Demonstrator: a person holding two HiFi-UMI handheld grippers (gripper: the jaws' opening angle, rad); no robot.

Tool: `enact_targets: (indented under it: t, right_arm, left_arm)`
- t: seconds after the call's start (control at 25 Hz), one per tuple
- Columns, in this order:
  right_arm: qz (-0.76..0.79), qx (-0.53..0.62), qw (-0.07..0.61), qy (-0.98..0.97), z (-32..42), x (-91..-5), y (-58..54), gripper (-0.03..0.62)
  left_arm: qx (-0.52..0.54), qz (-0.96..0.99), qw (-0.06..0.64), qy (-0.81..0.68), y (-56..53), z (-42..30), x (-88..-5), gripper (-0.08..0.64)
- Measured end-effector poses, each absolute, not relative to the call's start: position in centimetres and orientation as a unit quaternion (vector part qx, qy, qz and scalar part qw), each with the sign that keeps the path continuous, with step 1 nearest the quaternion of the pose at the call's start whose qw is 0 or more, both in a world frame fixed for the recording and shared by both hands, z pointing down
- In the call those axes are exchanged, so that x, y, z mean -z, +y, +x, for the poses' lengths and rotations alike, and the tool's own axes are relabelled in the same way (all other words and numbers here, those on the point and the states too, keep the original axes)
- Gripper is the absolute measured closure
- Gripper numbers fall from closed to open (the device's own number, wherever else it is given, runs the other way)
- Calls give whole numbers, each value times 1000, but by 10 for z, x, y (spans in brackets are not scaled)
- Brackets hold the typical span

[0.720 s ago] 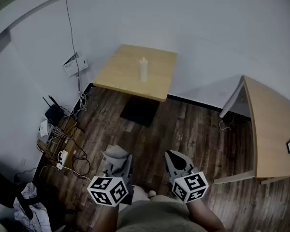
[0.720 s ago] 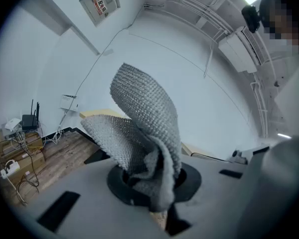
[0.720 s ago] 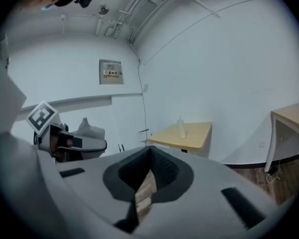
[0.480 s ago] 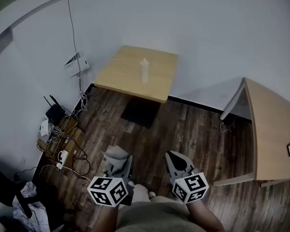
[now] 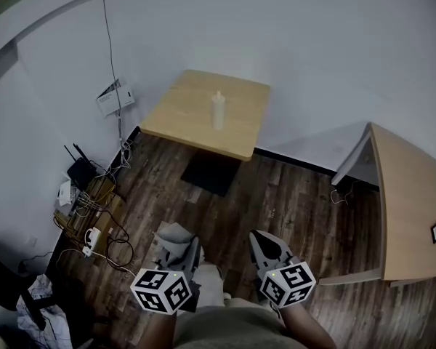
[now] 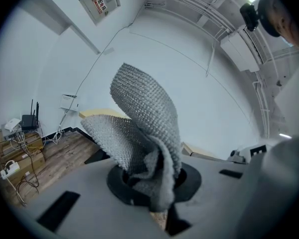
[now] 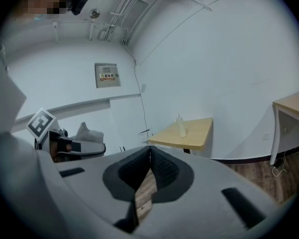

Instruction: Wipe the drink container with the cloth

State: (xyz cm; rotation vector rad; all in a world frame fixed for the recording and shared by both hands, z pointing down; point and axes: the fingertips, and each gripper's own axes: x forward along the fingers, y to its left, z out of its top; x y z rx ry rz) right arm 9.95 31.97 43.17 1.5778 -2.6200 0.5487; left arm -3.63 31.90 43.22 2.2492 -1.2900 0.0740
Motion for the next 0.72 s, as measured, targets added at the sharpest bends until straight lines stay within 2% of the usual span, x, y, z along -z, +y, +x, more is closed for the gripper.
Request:
enact_targets:
  t: [0.72]
  right_arm:
    - [519, -172, 26, -837, 76, -434, 173, 592]
  left_arm:
    - [-29, 841, 279, -462, 171, -56, -442, 541]
